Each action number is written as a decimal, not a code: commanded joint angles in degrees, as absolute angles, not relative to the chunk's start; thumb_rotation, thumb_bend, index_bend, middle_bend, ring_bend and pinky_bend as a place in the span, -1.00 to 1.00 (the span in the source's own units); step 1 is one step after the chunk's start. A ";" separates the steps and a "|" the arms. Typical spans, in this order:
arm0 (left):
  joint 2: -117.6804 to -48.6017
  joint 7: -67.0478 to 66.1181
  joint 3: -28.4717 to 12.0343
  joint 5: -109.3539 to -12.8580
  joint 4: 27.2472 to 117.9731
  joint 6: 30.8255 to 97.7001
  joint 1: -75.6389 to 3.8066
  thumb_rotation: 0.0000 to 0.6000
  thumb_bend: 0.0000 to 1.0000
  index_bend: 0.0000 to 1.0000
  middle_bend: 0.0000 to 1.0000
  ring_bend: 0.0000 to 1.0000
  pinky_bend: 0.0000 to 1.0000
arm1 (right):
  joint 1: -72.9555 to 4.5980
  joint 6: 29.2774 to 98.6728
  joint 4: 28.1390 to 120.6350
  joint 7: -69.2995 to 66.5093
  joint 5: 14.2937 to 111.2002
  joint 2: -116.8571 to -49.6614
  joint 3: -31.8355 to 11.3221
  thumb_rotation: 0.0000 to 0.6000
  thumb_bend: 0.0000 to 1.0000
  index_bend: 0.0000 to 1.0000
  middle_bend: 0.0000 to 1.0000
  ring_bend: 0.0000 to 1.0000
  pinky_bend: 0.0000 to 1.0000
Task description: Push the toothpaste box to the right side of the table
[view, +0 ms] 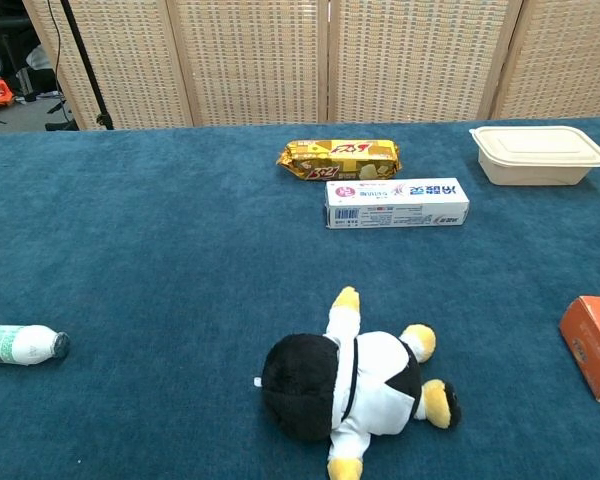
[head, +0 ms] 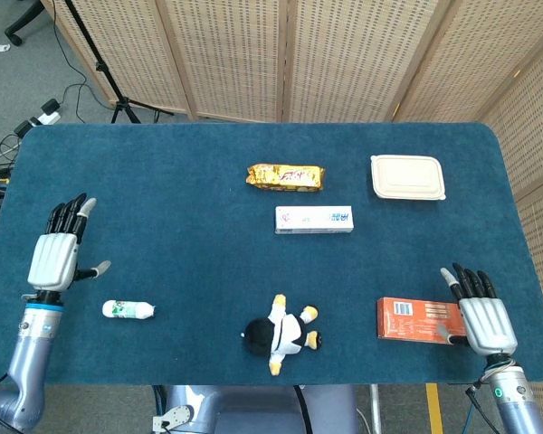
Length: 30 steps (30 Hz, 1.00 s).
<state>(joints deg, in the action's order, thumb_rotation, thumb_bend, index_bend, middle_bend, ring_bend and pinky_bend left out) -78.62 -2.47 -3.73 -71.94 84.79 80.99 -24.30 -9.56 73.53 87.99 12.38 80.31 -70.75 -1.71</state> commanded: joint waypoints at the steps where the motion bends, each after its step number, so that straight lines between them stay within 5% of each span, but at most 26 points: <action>1: -78.09 -2.89 -1.54 -73.40 85.91 82.74 -21.37 1.00 -1.00 -1.00 -1.00 -1.00 -1.00 | -9.86 73.52 88.06 13.32 79.60 -71.02 -2.32 1.00 -0.48 -1.00 -1.00 -1.00 -1.00; 16: -78.90 2.62 -1.73 -76.12 82.75 80.94 -17.97 1.00 -1.00 -1.00 -1.00 -1.00 -1.00 | -15.50 72.15 96.71 29.16 77.06 -67.09 -7.08 1.00 -0.48 -1.00 -1.00 -1.00 -1.00; 30: -78.56 8.54 -4.59 -75.16 79.92 76.33 -17.87 1.00 -1.00 -1.00 -1.00 -1.00 -1.00 | -27.35 65.46 98.39 55.40 75.99 -69.94 -9.66 1.00 -0.37 -1.00 -1.00 -1.00 -1.00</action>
<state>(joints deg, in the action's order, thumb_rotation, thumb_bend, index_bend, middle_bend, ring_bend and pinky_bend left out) -78.59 8.24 -4.45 -75.14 80.11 76.64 -17.80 -24.41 67.42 98.22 50.92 76.55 -68.66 -8.97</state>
